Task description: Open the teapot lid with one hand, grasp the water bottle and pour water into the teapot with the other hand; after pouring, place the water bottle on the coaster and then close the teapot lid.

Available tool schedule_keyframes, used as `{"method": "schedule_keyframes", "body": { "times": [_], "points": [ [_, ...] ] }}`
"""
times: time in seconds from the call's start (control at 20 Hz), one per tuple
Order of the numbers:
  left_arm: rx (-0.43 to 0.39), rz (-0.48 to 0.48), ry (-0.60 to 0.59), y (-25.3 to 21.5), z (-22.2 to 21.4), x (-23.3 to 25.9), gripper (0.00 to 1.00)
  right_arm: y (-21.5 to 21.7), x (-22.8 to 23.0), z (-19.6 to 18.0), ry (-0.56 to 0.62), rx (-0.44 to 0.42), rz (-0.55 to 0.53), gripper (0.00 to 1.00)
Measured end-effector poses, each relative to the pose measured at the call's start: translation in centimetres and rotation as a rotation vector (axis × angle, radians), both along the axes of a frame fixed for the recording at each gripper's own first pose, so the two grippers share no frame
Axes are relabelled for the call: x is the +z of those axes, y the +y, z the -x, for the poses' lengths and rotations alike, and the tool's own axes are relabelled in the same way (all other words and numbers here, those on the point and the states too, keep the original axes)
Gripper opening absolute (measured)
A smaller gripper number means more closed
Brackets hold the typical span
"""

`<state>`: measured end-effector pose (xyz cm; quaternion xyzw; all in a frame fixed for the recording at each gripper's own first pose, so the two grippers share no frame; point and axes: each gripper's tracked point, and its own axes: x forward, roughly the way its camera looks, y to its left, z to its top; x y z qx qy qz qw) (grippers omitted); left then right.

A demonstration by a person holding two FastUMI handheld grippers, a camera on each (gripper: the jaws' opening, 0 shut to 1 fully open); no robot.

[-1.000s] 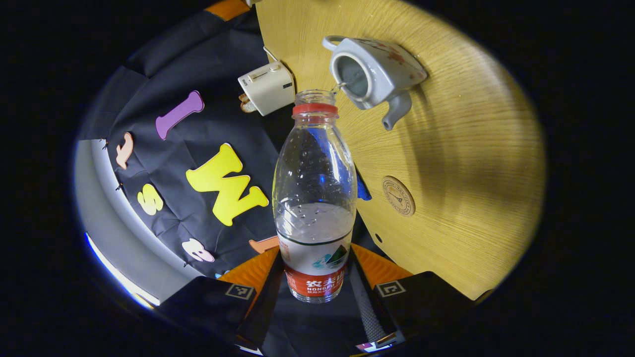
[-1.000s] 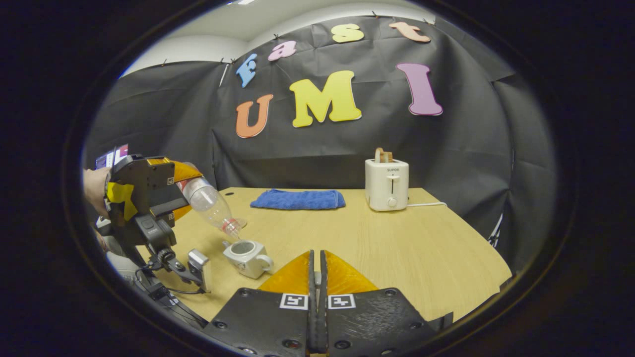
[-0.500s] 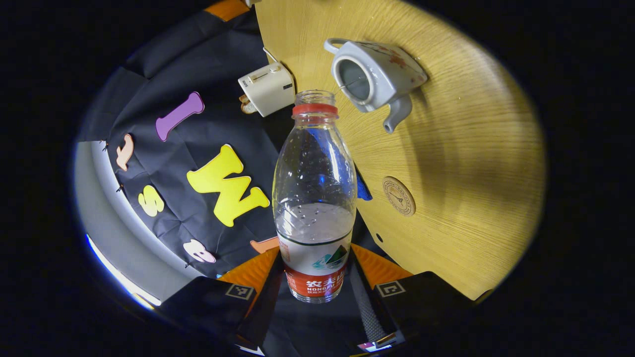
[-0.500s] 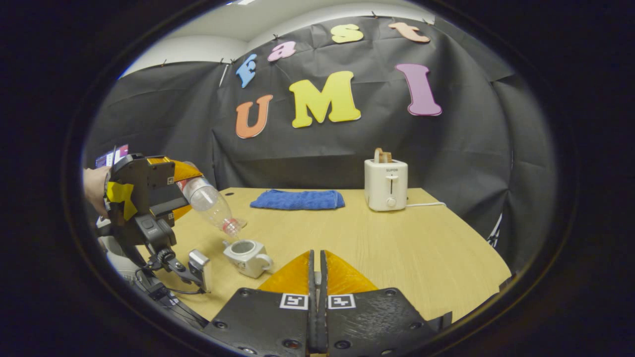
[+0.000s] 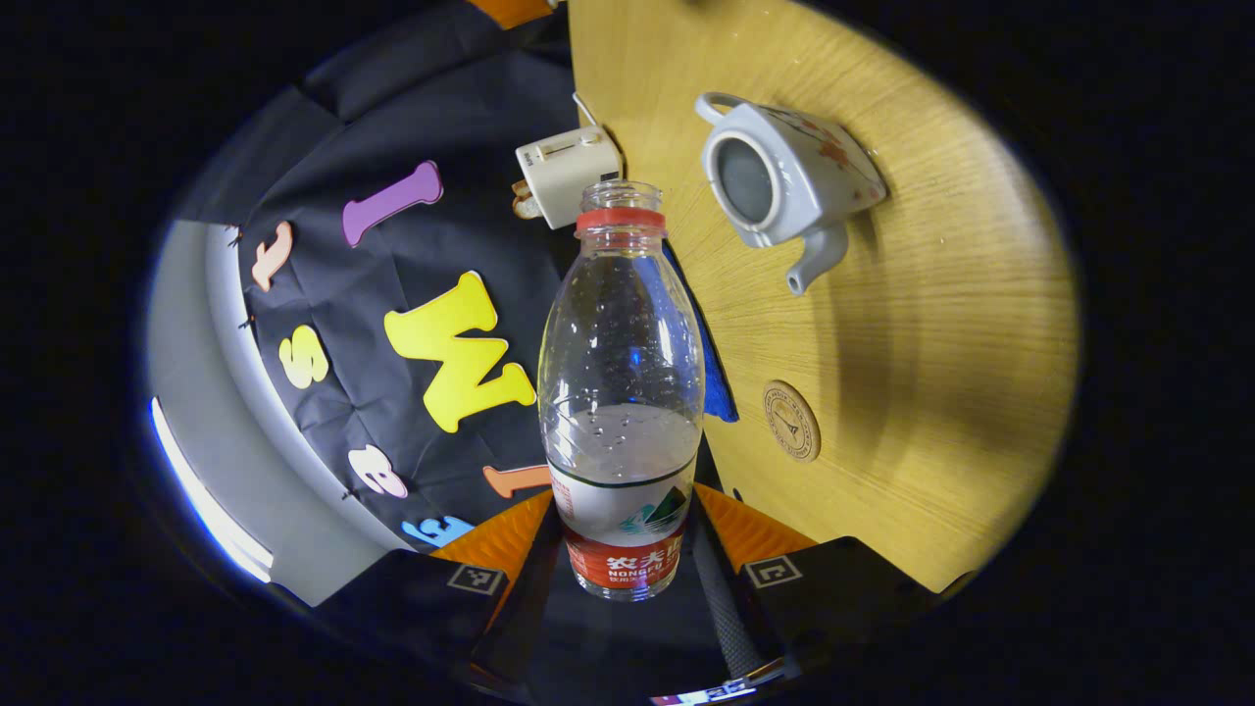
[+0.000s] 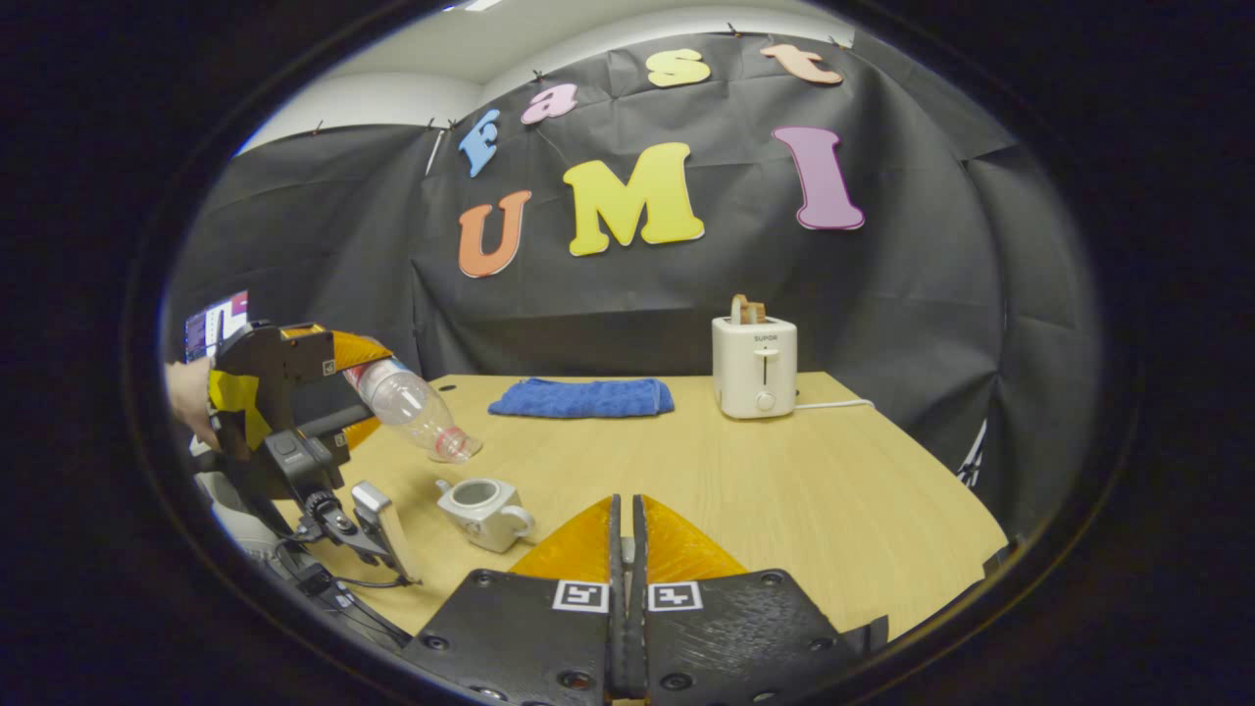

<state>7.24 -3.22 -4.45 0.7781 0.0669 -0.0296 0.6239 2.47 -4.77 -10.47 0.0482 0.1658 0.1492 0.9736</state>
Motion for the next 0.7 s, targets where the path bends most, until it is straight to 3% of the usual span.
{"method": "schedule_keyframes", "body": {
  "times": [0.2, 0.4, 0.55, 0.7],
  "points": [
    [0.097, 0.391, 0.092, 2.1, 0.6, -3.4, 0.74, 0.4, 0.4, -0.1, 0.001, -0.002, 0.000, 0.00],
    [0.207, 0.878, 0.105, 4.1, 1.2, -3.4, 0.74, 0.8, 1.4, -0.4, -0.019, -0.004, 0.013, 0.00],
    [0.230, 1.257, 0.085, 4.3, 0.8, -1.5, 0.74, 1.1, 2.1, -0.4, -0.025, -0.007, 0.010, 0.00],
    [0.227, 1.496, 0.082, 4.7, -0.4, -0.7, 0.75, 1.6, 2.5, -0.4, -0.034, -0.004, 0.017, 0.00]
  ]
}}
